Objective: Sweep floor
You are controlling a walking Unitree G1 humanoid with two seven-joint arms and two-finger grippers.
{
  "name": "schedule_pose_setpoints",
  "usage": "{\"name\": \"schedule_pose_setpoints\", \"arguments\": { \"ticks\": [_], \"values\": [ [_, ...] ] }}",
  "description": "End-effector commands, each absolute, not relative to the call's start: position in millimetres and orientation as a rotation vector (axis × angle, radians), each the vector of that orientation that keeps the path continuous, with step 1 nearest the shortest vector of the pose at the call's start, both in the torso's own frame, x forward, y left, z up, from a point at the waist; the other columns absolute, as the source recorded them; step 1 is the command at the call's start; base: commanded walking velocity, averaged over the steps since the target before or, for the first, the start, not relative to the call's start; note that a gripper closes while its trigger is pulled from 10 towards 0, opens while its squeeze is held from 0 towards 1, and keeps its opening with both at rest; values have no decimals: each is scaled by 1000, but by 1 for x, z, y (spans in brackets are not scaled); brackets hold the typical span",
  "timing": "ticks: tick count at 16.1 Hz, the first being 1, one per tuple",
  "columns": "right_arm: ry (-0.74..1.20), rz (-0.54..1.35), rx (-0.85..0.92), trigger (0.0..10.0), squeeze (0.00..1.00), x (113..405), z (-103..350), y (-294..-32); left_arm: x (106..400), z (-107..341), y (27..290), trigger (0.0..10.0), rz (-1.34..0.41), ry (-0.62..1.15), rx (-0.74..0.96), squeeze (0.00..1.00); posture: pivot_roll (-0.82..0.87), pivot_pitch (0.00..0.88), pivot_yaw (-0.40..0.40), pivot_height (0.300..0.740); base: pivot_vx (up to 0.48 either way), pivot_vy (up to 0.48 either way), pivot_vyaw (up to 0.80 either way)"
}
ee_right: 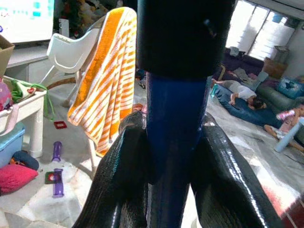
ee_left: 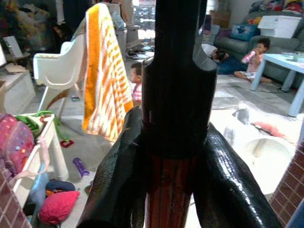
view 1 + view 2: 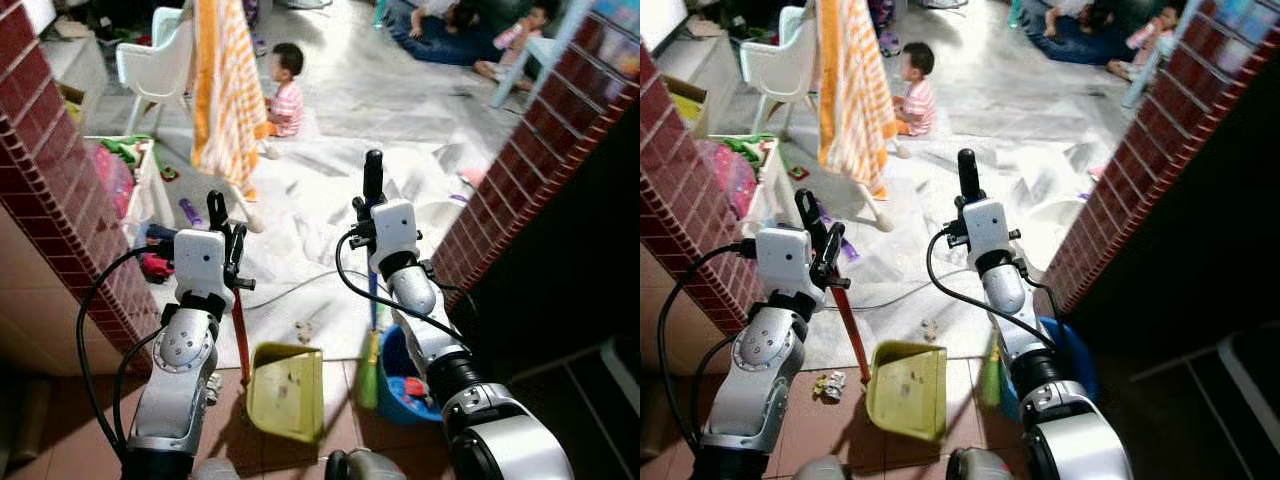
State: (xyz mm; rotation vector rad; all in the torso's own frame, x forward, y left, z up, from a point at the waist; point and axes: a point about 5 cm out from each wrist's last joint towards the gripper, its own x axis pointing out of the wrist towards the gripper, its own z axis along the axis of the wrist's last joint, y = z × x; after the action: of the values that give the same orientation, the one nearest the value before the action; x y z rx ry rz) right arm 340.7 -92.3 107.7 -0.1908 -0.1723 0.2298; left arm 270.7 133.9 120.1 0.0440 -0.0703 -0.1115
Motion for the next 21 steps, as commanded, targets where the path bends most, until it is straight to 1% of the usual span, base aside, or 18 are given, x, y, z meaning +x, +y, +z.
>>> {"name": "schedule_pose_setpoints", "arguments": {
  "ticks": [1,3,7,10,11,13,17,19,21],
  "values": [
    [-251,238,-213,10000,0,347,125,-85,270,137,129,10000,-130,-152,44,0,73,0,-68,740,0,0,0],
    [-265,245,-214,10000,0,351,131,-76,267,139,129,10000,-131,-155,49,0,79,0,-67,740,0,0,0],
    [-283,306,-300,10000,0,353,138,-40,250,135,133,10000,-134,-115,65,0,128,4,-61,740,0,0,0],
    [-261,380,-356,10000,0,347,133,-12,243,135,138,10000,-119,-103,74,0,164,15,-67,740,0,0,0],
    [-259,386,-370,10000,0,346,132,-10,242,135,139,10000,-116,-102,75,0,169,16,-69,740,0,0,0],
    [-164,431,-425,10000,0,339,112,-2,240,137,141,10000,-108,-97,78,0,177,18,-73,740,0,0,0],
    [-27,452,-335,10000,0,331,89,-7,239,137,140,10000,-120,-84,77,0,174,11,-71,740,0,0,0],
    [98,506,-223,10000,0,324,73,-6,242,137,138,10000,-129,-84,72,0,166,0,-74,740,0,0,0],
    [122,582,-121,10000,0,318,71,2,244,137,136,10000,-133,-86,68,0,163,0,-77,740,0,0,0]
  ]
}}
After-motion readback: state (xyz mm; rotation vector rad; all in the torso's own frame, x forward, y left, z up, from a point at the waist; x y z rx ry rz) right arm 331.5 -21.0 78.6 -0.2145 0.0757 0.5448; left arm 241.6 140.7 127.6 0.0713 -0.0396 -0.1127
